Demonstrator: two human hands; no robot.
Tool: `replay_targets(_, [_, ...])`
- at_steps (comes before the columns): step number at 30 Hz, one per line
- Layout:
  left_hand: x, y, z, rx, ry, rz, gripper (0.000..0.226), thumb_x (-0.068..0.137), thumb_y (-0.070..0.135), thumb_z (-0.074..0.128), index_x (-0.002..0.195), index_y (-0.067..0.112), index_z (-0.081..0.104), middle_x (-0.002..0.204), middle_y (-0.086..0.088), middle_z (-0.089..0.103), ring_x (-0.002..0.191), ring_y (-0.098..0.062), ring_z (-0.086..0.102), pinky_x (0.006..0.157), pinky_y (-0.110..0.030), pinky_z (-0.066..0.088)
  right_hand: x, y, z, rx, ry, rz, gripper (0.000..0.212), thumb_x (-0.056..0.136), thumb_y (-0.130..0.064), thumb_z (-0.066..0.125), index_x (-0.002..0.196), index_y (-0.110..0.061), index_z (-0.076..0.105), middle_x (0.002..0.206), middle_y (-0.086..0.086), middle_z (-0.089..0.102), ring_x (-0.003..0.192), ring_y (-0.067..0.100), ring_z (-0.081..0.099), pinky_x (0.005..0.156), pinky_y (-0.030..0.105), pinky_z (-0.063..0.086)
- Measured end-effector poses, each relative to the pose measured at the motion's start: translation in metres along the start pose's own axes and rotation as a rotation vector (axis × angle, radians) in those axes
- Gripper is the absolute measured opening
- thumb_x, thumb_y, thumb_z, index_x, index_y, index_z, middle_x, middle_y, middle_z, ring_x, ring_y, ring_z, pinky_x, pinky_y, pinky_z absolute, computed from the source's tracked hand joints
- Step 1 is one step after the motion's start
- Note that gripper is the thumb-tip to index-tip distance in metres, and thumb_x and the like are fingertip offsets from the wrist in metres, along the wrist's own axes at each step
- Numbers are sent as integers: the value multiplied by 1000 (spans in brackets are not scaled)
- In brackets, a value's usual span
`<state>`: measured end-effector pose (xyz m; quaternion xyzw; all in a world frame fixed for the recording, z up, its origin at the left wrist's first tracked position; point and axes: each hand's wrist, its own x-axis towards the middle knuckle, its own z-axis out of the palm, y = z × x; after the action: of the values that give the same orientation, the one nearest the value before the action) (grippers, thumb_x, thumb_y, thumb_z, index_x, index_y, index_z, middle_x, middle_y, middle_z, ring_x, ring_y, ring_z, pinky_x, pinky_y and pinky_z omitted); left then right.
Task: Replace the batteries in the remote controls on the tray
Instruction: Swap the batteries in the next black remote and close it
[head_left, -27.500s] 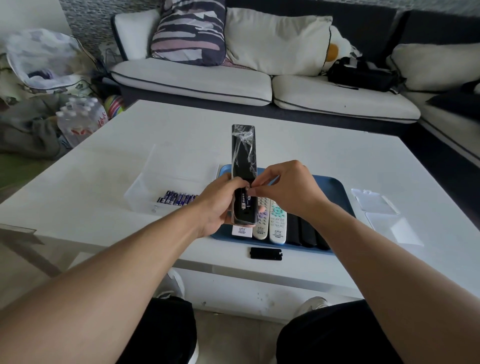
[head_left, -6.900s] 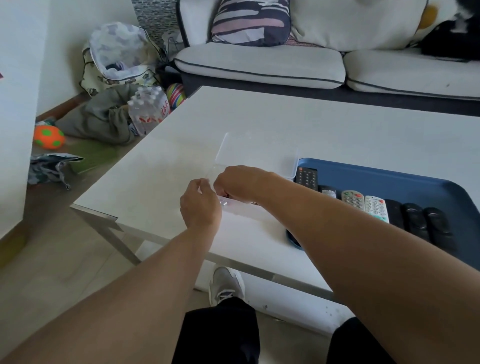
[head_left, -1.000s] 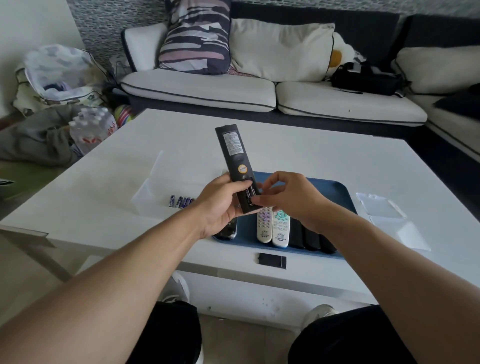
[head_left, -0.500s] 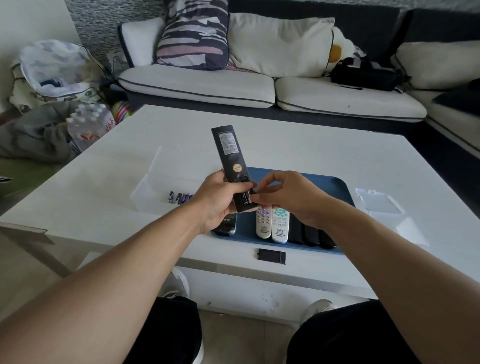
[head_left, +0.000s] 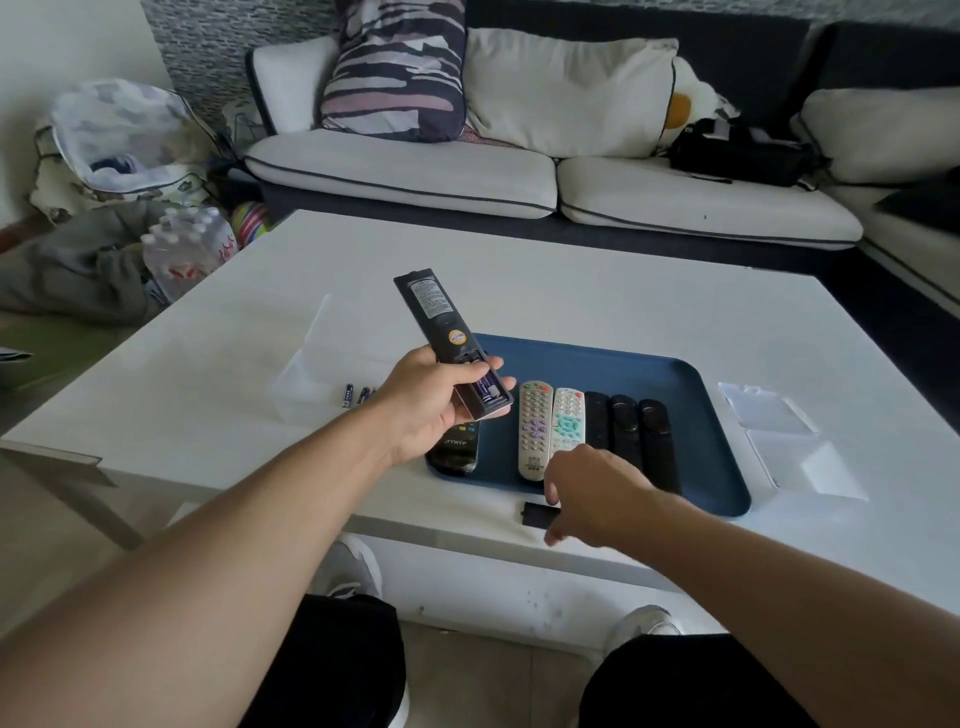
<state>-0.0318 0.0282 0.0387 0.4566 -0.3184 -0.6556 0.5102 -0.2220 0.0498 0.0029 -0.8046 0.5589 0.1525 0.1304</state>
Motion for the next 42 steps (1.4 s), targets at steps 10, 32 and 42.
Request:
replay_targets(10, [4, -1, 1, -62, -16, -33, 21, 97, -4, 54, 118, -1, 54, 118, -24, 68, 104, -41, 71, 82, -50, 61, -3, -4, 9, -173, 95, -46, 33, 94, -25, 68, 123, -12, 62, 117, 11, 68, 98, 26, 68, 79, 32, 57])
replay_targets(32, [2, -6, 18, 65, -114, 82, 24, 90, 8, 68, 114, 9, 66, 120, -13, 72, 109, -32, 71, 93, -45, 56, -3, 6, -44, 1488, 299, 18, 44, 71, -3, 87, 94, -8, 50, 99, 32, 68, 80, 43, 73, 83, 55, 59])
replay_targets(42, [3, -9, 18, 116, -144, 109, 20, 98, 2, 57, 116, 8, 62, 120, -6, 73, 109, -32, 71, 93, -42, 56, -3, 9, -45, 1444, 214, 74, 44, 73, -23, 88, 104, -4, 63, 98, 18, 71, 73, 24, 71, 74, 36, 62])
